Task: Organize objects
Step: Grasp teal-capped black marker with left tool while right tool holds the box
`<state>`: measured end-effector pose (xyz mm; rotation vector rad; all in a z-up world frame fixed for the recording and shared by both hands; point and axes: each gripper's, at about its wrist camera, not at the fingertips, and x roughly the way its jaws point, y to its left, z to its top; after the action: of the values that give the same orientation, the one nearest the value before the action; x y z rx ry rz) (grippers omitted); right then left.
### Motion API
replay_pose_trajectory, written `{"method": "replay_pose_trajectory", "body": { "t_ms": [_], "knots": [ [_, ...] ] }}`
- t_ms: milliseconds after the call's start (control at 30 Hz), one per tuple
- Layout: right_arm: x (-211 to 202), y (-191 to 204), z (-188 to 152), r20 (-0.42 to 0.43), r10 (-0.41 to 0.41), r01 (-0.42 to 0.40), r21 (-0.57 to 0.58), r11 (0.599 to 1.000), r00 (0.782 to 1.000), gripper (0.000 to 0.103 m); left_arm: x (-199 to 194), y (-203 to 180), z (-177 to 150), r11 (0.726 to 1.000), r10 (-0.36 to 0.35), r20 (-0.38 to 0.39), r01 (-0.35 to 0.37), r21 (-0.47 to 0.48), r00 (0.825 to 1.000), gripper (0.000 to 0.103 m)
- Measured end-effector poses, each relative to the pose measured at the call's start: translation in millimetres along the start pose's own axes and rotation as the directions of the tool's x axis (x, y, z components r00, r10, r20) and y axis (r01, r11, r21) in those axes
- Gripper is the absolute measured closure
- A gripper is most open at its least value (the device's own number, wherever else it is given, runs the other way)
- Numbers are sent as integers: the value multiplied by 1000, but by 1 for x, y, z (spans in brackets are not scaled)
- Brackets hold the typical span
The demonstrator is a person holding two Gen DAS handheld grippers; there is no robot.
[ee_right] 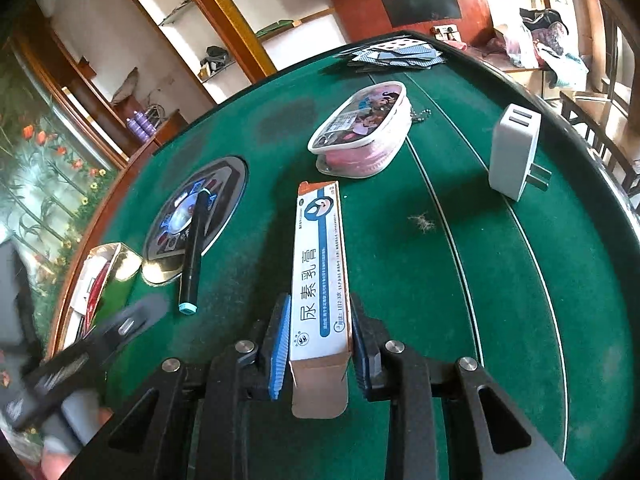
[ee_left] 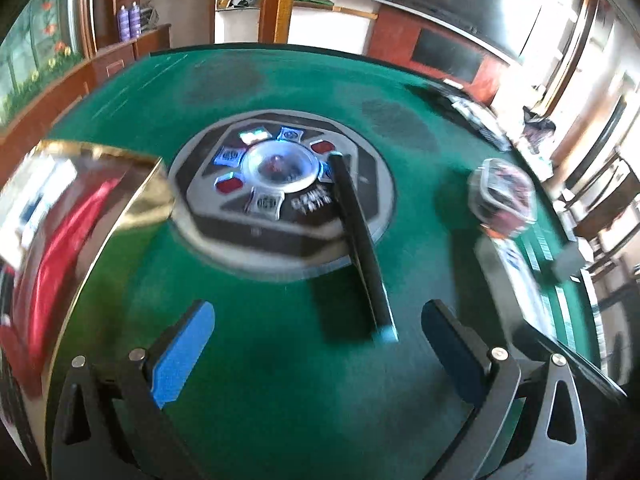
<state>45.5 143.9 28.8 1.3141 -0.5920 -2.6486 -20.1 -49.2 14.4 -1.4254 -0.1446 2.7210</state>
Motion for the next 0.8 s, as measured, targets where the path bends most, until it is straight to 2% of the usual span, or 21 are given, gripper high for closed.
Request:
{"method": "replay_pose_trajectory", "body": {
  "t_ms": [100, 200, 400, 467, 500, 567, 667, 700, 733, 800],
  "knots": [
    [-1, -1, -1, -2, 13, -13, 4, 1000, 1000, 74, 16, -9, 12, 995, 85, 14, -85, 52, 996, 0],
    [0, -2, 1, -5, 19, -19, 6, 1000, 1000, 74, 32, -18, 20, 986, 130, 21, -131, 103, 991, 0],
    [1, -4, 2, -7, 18, -18, 2, 1000, 1000, 74, 38, -32, 27, 978, 125, 43, -130, 163, 991, 5],
    [1, -5, 3, -7, 16, -16, 1, 1000, 1000, 74, 37, -32, 26, 980, 97, 38, -103, 168, 994, 13],
    [2, -5, 3, -7, 15, -15, 0, 1000, 1000, 74, 38, -32, 27, 983, 70, 29, -74, 168, 997, 20],
    [1, -5, 3, -6, 12, -12, -2, 1000, 1000, 74, 36, -33, 27, 983, 48, 20, -51, 177, 999, 26],
    [1, -4, 2, -3, 2, -2, -13, 1000, 1000, 74, 30, -38, 23, 977, 32, 29, -37, 208, 999, 57],
    [1, -3, 2, -2, 0, 0, -15, 1000, 1000, 74, 29, -40, 21, 975, 24, 29, -30, 219, 999, 75],
    [1, -3, 2, -1, -3, 3, -18, 1000, 1000, 74, 27, -42, 19, 973, 27, 29, -33, 230, 999, 87],
    [2, -2, 1, 1, -5, 5, -22, 1000, 1000, 74, 24, -43, 15, 969, 29, 34, -36, 243, 999, 89]
  ]
}}
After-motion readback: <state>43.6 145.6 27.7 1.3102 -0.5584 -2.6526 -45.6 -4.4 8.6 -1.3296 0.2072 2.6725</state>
